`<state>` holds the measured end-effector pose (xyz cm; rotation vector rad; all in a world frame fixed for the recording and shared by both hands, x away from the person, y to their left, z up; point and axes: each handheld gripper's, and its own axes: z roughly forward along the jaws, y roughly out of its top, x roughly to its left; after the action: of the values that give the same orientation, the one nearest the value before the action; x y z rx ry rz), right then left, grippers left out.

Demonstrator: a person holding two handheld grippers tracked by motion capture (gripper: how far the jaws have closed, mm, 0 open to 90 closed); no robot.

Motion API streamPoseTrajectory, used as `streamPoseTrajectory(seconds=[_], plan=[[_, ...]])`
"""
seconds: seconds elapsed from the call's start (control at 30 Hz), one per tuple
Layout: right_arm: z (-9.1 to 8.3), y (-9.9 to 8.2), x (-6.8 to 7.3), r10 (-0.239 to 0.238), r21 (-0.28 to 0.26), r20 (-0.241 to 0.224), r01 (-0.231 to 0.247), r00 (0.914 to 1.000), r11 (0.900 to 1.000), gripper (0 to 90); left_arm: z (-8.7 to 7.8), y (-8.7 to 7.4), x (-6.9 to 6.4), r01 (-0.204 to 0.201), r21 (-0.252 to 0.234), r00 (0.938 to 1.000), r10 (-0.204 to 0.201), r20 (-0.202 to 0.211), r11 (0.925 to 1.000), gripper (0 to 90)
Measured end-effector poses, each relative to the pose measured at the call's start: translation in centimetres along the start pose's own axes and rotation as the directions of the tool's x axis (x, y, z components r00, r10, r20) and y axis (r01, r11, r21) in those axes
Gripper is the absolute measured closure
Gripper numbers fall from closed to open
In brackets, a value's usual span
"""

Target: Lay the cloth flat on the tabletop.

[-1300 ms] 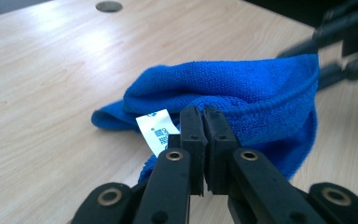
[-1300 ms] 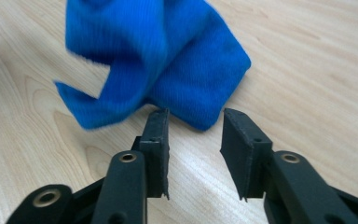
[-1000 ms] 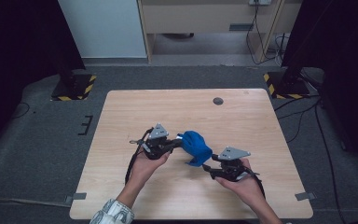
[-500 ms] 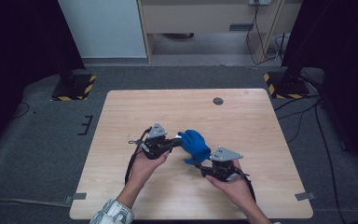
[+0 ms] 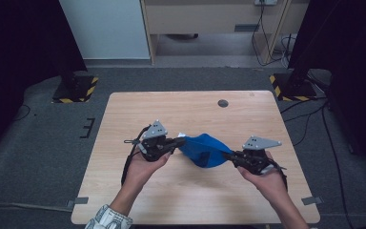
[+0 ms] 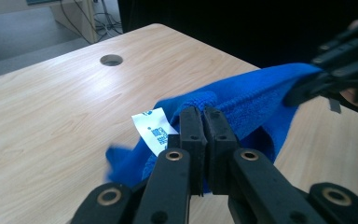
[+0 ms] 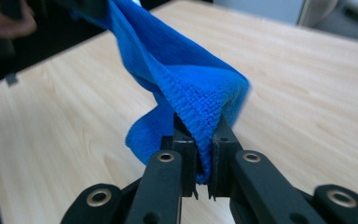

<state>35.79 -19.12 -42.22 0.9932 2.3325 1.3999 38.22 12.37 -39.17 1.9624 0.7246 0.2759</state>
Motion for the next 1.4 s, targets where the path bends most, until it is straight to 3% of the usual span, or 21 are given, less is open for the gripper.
streamPoseTrajectory(seconds=[0.17,0.27,0.37,0.5,0.6,0.73,0.8,0.93,1.1,1.2,1.27,1.4], plan=[[2.0,-0.7,-3.1,0.024,0.099,0.009,-0.025,0.9997,0.9948,82.9,4.1,-0.1,1.2,0.000,0.145,0.9997,0.003,-0.025,0.9894,87.0],[3.5,-1.5,-4.6,0.028,0.126,0.013,-0.030,0.9995,0.9916,83.2,6.7,-1.2,2.9,0.035,0.202,0.9989,-0.028,-0.038,0.9788,86.9],[5.1,-2.5,-6.0,0.036,0.158,0.028,-0.040,0.9990,0.9866,83.4,8.4,-2.3,4.2,0.066,0.242,0.9974,-0.056,-0.045,0.9681,86.8],[7.0,-3.5,-7.3,0.040,0.200,0.053,-0.050,0.9978,0.9785,82.8,10.1,-3.6,5.1,0.071,0.285,0.9969,-0.058,-0.054,0.9559,86.7],[8.2,-3.7,-7.9,0.033,0.223,0.074,-0.049,0.9967,0.9736,81.1,10.8,-4.3,5.6,0.090,0.288,0.9954,-0.078,-0.055,0.9533,85.8],[9.2,-3.9,-8.6,0.030,0.235,0.102,-0.053,0.9943,0.9706,72.9,11.0,-5.3,5.8,0.110,0.247,0.9938,-0.102,-0.044,0.9629,81.0],[9.2,-3.9,-8.6,0.028,0.227,0.113,-0.053,0.9932,0.9726,65.1,10.8,-5.5,5.9,0.116,0.218,0.9929,-0.107,-0.051,0.9690,73.3],[7.9,-3.8,-8.1,0.018,0.187,0.150,-0.047,0.9885,0.9812,44.5,10.1,-5.5,5.7,0.105,0.148,0.9933,-0.097,-0.063,0.9833,54.5],[5.6,-3.5,-7.0,0.015,0.132,0.190,-0.041,0.9817,0.9904,28.5,8.9,-4.7,5.1,0.084,0.057,0.9951,-0.080,-0.058,0.9949,43.8],[4.4,-3.5,-6.0,0.015,0.098,0.194,-0.035,0.9808,0.9946,23.3,8.1,-4.2,4.8,0.078,0.007,0.9952,-0.077,-0.060,0.9970,38.8],[3.9,-3.5,-5.4,0.017,0.086,0.191,-0.034,0.9815,0.9958,23.9,7.6,-4.0,4.7,0.069,0.001,0.9957,-0.069,-0.062,0.9976,34.4],[3.3,-3.6,-3.7,0.004,0.068,0.187,-0.017,0.9824,0.9975,37.8,6.8,-4.3,4.9,0.063,-0.001,0.9942,-0.063,-0.088,0.9980,26.1]])
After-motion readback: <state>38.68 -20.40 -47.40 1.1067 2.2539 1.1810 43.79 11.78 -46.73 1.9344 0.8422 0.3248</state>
